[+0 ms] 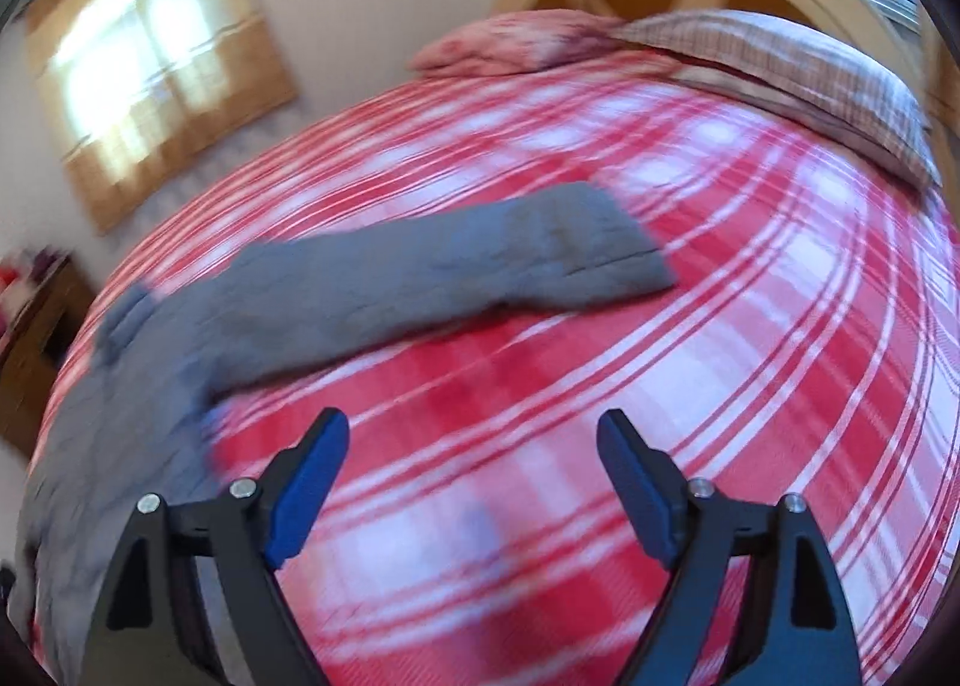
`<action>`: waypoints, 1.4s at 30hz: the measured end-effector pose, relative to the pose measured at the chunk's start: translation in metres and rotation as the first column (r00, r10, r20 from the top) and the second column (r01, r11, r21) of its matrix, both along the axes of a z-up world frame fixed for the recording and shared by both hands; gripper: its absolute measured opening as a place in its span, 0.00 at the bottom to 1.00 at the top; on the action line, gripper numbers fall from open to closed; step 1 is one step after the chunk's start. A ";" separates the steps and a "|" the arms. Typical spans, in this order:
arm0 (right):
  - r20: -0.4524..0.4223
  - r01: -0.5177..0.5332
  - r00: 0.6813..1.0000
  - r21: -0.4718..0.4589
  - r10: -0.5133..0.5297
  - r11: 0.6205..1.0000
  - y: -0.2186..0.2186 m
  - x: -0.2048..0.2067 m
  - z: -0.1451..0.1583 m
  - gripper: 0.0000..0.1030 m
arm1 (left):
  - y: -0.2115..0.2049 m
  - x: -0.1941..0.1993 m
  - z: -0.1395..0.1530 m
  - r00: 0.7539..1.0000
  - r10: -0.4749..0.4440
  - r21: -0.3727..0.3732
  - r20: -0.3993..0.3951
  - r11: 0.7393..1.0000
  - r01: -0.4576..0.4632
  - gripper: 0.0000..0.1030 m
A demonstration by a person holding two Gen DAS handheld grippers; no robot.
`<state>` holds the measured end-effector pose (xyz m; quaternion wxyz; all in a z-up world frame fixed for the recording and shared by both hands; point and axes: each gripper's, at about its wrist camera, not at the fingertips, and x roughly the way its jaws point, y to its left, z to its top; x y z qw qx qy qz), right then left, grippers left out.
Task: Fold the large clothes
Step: 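Grasp the sleeve cuff with the right gripper and lift it, then carry the held sleeve across the jacket body toward the other side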
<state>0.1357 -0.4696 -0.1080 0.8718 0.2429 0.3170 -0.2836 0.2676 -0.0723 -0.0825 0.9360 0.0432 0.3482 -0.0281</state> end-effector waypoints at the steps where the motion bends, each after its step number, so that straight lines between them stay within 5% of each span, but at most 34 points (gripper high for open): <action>1: -0.009 0.035 0.999 0.002 -0.035 0.999 -0.013 0.001 -0.002 0.85 | -0.001 0.008 -0.007 1.000 0.005 0.008 -0.009 1.000 -0.004 0.99; 10: -0.047 0.140 0.989 -0.001 -0.140 0.990 -0.100 0.034 -0.016 0.87 | 0.002 0.051 -0.054 0.993 0.051 0.032 -0.108 0.998 -0.047 0.99; 13: -0.028 0.111 0.994 0.048 -0.109 0.993 -0.114 0.049 -0.029 0.87 | 0.003 0.055 -0.062 0.992 0.053 0.044 -0.116 0.998 -0.048 0.99; 16: -0.059 0.067 0.996 -0.002 -0.067 0.998 -0.109 0.064 -0.035 0.87 | 0.003 0.058 -0.066 0.990 0.044 0.059 -0.133 0.998 -0.037 0.99; 19: -0.102 0.002 0.995 -0.029 -0.005 1.000 -0.105 0.079 -0.034 0.61 | 0.001 0.061 -0.060 0.992 0.041 0.096 -0.123 0.995 -0.029 0.99; 21: -0.100 -0.050 0.994 -0.017 0.048 0.999 -0.103 0.084 -0.033 0.28 | 0.001 0.064 -0.055 0.993 0.042 0.110 -0.114 0.993 -0.029 0.99; 22: -0.105 -0.066 0.992 -0.021 0.064 0.998 -0.101 0.087 -0.031 0.26 | 0.003 0.065 -0.049 0.993 0.041 0.111 -0.111 0.993 -0.029 0.99; 30: -0.062 -0.200 0.979 -0.154 0.192 0.968 -0.040 0.105 0.011 0.20 | 0.026 0.071 -0.023 0.996 0.045 0.122 -0.071 0.992 -0.036 0.99; 42: -0.032 -0.399 0.911 -0.321 0.411 0.859 0.091 0.144 0.066 0.19 | 0.087 0.072 -0.009 0.994 0.099 0.092 -0.034 0.991 -0.096 0.99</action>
